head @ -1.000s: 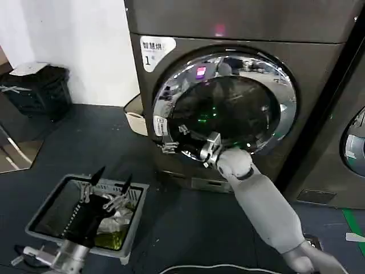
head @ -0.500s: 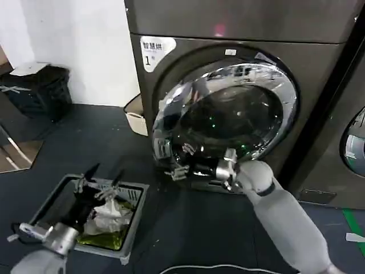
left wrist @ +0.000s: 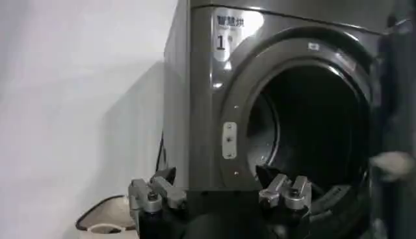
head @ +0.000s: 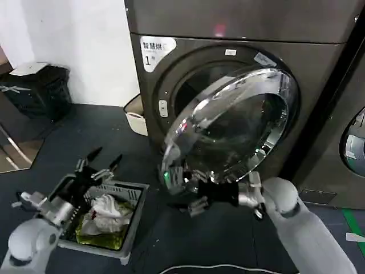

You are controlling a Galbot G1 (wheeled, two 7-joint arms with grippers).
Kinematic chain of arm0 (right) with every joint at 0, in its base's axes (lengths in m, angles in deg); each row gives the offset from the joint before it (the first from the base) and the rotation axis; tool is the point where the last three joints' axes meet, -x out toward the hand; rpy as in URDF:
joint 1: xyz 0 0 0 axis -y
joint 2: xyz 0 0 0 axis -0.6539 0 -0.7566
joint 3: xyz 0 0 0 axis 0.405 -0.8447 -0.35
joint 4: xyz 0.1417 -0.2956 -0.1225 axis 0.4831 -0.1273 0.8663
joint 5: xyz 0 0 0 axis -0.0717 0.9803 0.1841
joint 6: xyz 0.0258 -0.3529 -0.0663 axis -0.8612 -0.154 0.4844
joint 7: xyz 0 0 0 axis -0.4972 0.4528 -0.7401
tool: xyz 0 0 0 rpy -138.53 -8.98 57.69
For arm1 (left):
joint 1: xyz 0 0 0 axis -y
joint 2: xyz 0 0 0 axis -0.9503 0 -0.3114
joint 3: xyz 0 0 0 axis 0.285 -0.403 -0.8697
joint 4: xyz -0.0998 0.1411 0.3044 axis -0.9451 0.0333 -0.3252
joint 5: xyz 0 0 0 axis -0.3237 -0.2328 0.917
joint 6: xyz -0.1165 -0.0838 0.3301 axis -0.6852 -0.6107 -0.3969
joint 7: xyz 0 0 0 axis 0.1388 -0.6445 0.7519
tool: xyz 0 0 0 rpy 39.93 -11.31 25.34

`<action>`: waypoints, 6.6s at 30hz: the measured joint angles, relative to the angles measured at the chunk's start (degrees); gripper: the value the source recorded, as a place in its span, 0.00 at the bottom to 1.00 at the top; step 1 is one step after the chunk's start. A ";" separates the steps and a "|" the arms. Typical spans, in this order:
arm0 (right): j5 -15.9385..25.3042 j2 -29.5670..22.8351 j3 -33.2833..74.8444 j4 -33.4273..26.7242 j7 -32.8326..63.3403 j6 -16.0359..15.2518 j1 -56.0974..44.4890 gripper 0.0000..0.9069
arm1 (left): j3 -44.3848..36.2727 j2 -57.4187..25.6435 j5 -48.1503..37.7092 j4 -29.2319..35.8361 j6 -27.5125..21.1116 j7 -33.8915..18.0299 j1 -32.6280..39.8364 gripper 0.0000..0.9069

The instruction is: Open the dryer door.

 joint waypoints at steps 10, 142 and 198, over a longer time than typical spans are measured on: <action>-3.18 5.13 8.53 3.46 -7.02 2.95 -7.69 1.00 | -13.62 -7.03 -8.39 -7.64 2.73 3.32 9.98 1.00; 12.30 -5.00 119.74 -0.34 57.75 -2.12 -44.00 1.00 | -87.42 32.37 -6.51 -44.45 14.73 -13.68 63.16 1.00; 17.24 -2.52 120.80 0.31 58.35 -1.20 -41.47 1.00 | -74.45 -25.13 -7.54 0.50 7.48 -9.62 48.54 1.00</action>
